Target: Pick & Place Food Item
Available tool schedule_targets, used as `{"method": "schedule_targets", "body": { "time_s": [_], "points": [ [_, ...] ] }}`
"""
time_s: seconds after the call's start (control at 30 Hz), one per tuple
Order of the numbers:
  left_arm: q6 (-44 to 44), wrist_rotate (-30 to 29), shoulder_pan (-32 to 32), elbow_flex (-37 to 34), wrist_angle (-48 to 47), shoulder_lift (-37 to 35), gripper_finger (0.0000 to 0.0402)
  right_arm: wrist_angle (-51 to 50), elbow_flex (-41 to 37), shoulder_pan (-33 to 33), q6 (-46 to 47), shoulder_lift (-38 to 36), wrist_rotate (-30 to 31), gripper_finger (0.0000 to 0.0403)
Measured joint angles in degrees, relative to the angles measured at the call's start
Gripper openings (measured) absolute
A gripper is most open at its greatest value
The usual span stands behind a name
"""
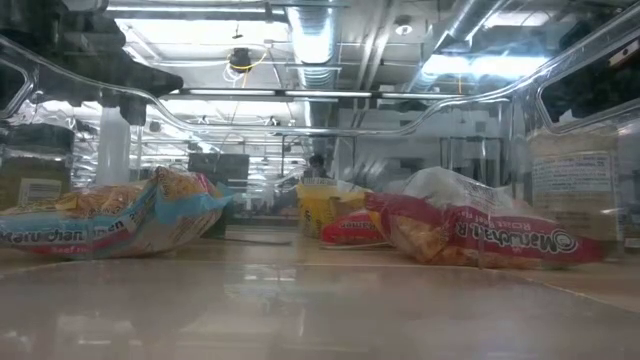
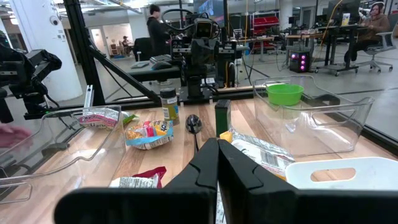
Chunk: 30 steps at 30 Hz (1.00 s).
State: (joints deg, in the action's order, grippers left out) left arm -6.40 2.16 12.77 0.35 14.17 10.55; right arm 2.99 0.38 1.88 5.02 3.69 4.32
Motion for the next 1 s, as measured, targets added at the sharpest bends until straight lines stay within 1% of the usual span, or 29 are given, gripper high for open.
{"method": "schedule_targets", "body": {
  "time_s": [0.23, 0.7, 1.0],
  "points": [
    [-0.05, 0.01, -0.01, 0.00, 0.17, 0.00, 0.0000, 0.01, -0.01, 0.00, 0.00, 0.01, 0.00, 0.0000],
    [-0.06, -0.01, 0.01, 0.01, 4.06, 0.02, 0.0000, -0.01, -0.01, 0.00, 0.01, 0.01, 0.01, 0.0000],
    [-0.26, 0.01, -0.01, 0.01, 17.87, 0.02, 0.0000, -0.01, 0.00, -0.01, 0.00, 0.01, 0.02, 0.0000]
  ]
}}
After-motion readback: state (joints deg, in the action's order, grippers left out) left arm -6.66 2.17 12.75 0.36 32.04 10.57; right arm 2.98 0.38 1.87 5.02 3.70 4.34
